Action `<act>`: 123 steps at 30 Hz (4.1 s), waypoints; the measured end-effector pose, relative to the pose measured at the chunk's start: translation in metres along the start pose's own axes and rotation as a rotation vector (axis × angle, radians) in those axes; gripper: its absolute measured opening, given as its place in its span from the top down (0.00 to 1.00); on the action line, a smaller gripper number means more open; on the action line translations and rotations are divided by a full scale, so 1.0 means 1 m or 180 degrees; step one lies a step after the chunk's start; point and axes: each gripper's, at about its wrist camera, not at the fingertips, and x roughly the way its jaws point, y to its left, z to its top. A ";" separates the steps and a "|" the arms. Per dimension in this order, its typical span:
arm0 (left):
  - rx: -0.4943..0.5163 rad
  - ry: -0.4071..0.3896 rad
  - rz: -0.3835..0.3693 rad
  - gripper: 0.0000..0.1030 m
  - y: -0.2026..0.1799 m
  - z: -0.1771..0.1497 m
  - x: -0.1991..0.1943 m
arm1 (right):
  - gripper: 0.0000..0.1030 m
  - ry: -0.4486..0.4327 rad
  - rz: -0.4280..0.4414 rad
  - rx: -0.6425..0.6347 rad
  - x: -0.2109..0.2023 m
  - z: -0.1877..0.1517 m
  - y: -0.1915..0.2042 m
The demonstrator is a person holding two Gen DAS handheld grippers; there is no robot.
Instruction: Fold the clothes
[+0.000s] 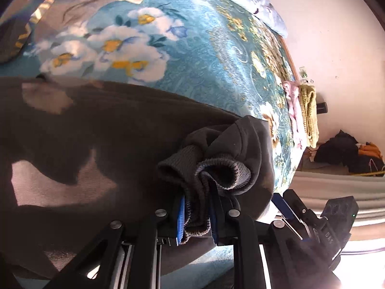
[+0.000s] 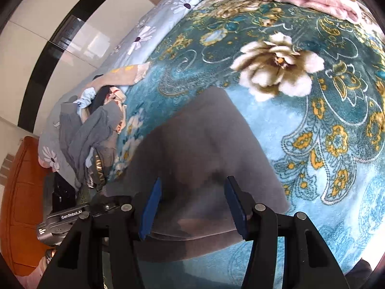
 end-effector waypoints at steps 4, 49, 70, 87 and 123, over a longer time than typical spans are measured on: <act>-0.0149 0.0011 -0.0037 0.76 0.017 -0.002 0.005 | 0.46 0.0050 0.0039 0.0227 0.010 -0.006 -0.022; -0.1664 -0.1408 0.0301 0.55 0.170 -0.024 -0.113 | 0.45 -0.0072 0.0411 0.0988 -0.027 -0.057 -0.051; 0.2435 -0.1773 0.1927 0.67 -0.163 -0.022 -0.068 | 0.45 -0.0088 0.0504 0.1124 -0.032 -0.065 -0.061; 0.3215 -0.1194 0.3093 0.43 -0.205 -0.066 0.078 | 0.45 -0.0023 0.0533 0.1213 -0.026 -0.065 -0.069; 0.1516 -0.0655 0.1940 0.13 -0.068 -0.008 0.015 | 0.32 -0.0194 0.0670 -0.0533 -0.052 -0.015 0.069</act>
